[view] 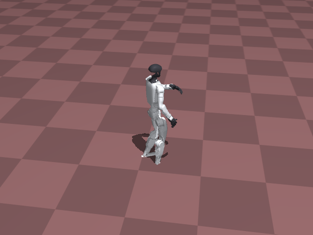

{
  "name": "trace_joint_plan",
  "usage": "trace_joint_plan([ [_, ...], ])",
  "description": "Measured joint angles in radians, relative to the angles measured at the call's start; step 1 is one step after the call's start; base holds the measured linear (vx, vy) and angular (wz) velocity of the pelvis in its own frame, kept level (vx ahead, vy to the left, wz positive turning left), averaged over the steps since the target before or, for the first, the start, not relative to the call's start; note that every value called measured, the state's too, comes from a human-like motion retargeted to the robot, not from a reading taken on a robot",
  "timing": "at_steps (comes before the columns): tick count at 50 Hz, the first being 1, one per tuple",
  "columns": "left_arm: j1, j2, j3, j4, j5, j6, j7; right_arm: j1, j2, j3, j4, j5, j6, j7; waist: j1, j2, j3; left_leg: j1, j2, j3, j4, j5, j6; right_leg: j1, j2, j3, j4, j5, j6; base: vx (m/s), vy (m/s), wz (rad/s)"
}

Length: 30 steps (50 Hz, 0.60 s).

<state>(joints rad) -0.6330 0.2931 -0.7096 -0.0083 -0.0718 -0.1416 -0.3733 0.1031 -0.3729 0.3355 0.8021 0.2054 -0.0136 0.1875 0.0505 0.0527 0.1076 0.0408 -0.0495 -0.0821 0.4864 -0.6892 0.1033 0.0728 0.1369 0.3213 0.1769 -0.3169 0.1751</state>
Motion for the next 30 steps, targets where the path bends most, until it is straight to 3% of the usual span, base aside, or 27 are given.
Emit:
trace_joint_plan([
  [5,0.053,0.027,0.041,-0.016,-0.030,0.005,-0.008,-0.050,0.010,-0.012,0.033,0.014,0.008,0.007,0.020,-0.019,0.020,-0.054,-0.005,0.073,-0.044,0.036,0.000,-0.170,-0.015,-0.041,0.139,-0.018,0.026,-0.20,0.07,-1.23],
  [9,0.140,0.059,0.102,0.028,-0.030,0.007,0.025,-0.098,0.018,-0.033,0.084,0.016,-0.003,-0.025,0.054,-0.032,0.020,-0.096,0.020,0.182,-0.091,0.083,-0.007,-0.324,-0.105,-0.280,0.248,-0.090,-0.057,-0.19,-0.02,-1.56],
  [14,0.288,0.084,0.189,0.178,-0.015,0.019,0.080,-0.147,0.021,-0.075,0.150,0.004,-0.031,-0.088,0.060,-0.072,-0.001,-0.131,0.003,0.270,-0.180,0.153,-0.003,-0.453,-0.198,-0.391,0.414,-0.163,-0.074,-0.14,-0.08,-1.00],
  [20,0.489,0.069,0.303,0.536,0.041,0.063,0.135,-0.167,0.038,-0.116,0.219,-0.035,-0.053,-0.144,0.051,-0.133,-0.045,-0.114,-0.044,0.348,-0.322,0.242,0.012,-0.507,-0.304,-0.429,0.545,-0.205,-0.076,-0.06,-0.10,-0.72],
  [26,0.614,-0.011,0.452,1.079,0.149,0.116,0.159,-0.155,0.096,-0.124,0.329,-0.066,-0.035,-0.118,0.028,-0.155,-0.097,-0.057,-0.045,0.386,-0.469,0.322,0.024,-0.472,-0.287,-0.417,0.471,-0.183,-0.078,0.00,-0.09,-0.54],
  [30,0.690,-0.049,0.538,1.296,0.168,0.142,0.142,-0.136,0.128,-0.140,0.405,-0.067,-0.011,-0.087,0.012,-0.161,-0.102,-0.048,-0.027,0.403,-0.470,0.337,0.012,-0.453,-0.266,-0.407,0.438,-0.165,-0.075,-0.01,-0.08,-0.30],
])
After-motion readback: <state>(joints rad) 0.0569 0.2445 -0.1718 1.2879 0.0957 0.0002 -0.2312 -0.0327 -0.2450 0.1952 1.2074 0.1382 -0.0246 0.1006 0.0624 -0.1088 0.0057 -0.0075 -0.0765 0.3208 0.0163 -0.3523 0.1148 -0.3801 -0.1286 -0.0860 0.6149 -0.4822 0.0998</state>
